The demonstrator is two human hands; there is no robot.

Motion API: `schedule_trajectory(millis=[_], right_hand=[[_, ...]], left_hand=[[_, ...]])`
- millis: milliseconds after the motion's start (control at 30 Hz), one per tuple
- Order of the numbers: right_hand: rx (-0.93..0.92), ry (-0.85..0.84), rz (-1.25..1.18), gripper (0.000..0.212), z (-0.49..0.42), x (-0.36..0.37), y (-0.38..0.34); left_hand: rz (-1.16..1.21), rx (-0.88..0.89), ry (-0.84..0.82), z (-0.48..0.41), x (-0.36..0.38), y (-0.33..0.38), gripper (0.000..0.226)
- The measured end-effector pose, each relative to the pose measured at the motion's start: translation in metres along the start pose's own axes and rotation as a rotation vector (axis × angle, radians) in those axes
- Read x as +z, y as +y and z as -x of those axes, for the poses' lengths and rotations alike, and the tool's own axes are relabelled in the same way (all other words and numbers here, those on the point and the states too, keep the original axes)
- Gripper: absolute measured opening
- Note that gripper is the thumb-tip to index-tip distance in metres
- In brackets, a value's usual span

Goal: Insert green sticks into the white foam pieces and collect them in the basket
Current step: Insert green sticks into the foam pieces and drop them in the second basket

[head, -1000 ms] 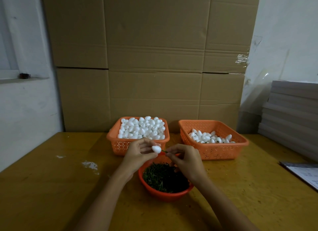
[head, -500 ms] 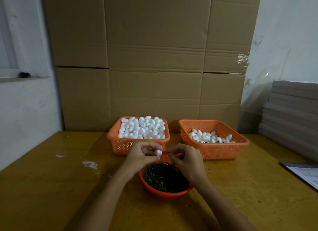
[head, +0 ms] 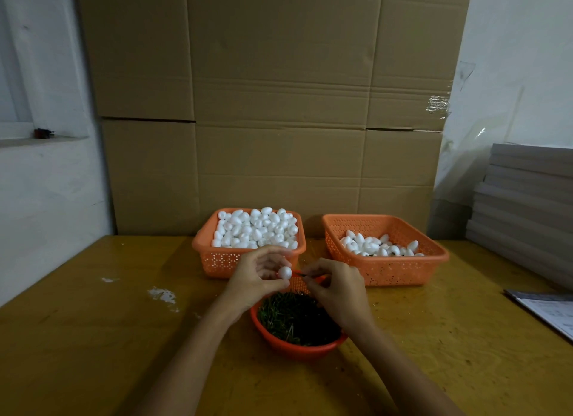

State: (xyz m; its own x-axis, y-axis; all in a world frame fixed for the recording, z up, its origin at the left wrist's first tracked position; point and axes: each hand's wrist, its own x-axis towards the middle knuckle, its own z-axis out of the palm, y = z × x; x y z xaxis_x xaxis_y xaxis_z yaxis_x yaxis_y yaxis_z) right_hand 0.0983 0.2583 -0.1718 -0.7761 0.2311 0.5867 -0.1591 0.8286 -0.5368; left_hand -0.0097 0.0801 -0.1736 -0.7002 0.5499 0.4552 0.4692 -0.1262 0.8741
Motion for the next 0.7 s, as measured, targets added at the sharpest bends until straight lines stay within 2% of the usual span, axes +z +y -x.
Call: schedule_trajectory(millis=[200, 333, 700], right_hand=[[-0.004, -0.008, -0.015, 0.015, 0.0002, -0.0013, -0.0006], [-0.007, 0.011, -0.059, 0.016, 0.0007, -0.0015, -0.0025], [-0.042, 0.024, -0.178, 0.010, 0.0020, -0.0039, -0.0060]], left_hand=[[-0.033, -0.006, 0.032, -0.0008, 0.0018, 0.0011, 0.030], [0.024, -0.049, 0.114, -0.0033, 0.0033, 0.0025, 0.025], [0.101, -0.071, 0.133, -0.0041, 0.0035, 0.0016, 0.031]])
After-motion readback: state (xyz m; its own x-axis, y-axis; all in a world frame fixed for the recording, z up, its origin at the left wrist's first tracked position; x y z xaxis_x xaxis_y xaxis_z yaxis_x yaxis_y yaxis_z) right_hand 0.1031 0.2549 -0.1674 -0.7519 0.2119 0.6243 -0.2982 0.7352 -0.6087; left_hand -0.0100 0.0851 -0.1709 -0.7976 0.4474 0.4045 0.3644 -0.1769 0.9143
